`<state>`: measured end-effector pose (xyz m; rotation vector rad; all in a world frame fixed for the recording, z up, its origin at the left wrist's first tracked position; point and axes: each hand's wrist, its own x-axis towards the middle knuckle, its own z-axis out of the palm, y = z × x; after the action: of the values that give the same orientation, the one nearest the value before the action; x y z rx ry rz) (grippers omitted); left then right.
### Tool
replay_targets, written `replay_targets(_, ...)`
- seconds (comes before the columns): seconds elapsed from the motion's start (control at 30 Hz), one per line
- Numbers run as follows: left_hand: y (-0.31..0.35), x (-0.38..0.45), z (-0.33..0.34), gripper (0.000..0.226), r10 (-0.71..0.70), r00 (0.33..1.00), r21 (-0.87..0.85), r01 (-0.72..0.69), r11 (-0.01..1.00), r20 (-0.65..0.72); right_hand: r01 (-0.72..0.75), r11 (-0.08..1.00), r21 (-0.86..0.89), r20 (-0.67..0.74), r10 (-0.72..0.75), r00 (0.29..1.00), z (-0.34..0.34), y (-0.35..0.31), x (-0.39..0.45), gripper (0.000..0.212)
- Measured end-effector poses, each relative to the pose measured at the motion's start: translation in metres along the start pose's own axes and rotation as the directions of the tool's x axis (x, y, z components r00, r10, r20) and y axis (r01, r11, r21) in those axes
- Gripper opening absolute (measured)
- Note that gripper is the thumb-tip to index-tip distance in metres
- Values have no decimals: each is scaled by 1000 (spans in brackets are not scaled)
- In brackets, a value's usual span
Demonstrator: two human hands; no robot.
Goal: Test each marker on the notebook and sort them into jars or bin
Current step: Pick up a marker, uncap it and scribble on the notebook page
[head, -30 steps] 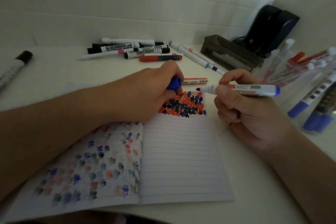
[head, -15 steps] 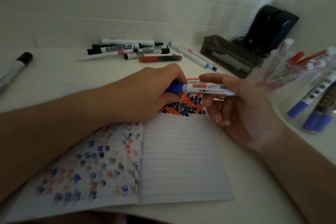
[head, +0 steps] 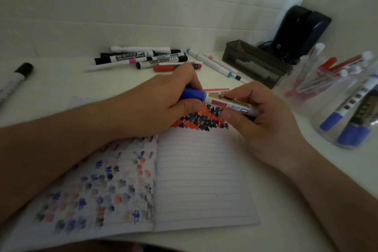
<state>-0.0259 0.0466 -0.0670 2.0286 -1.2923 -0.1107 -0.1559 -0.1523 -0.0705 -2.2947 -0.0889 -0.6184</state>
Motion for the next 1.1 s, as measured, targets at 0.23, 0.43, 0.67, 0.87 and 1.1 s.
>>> replay_targets(0.23,-3,-1,7,14,-3,998,32,5,999,-68,26,991,129,-49,-20,999,16,3,1,32)
replay_targets(0.43,-8,1,7,13,-34,999,93,37,995,-36,-65,995,79,38,62,997,16,5,7,26)
replay_targets(0.67,11,0,10,18,-56,996,345,30,938,66,-224,969,-103,43,229,972,16,-7,9,13)
replay_targets(0.87,48,-15,14,11,-62,998,340,55,939,9,-364,925,112,-29,369,929,-7,-32,-35,4)
replay_targets(1.1,160,-92,114,38,455,878,282,-478,832,147,-268,963,-10,-124,264,956,-101,-61,-256,20)
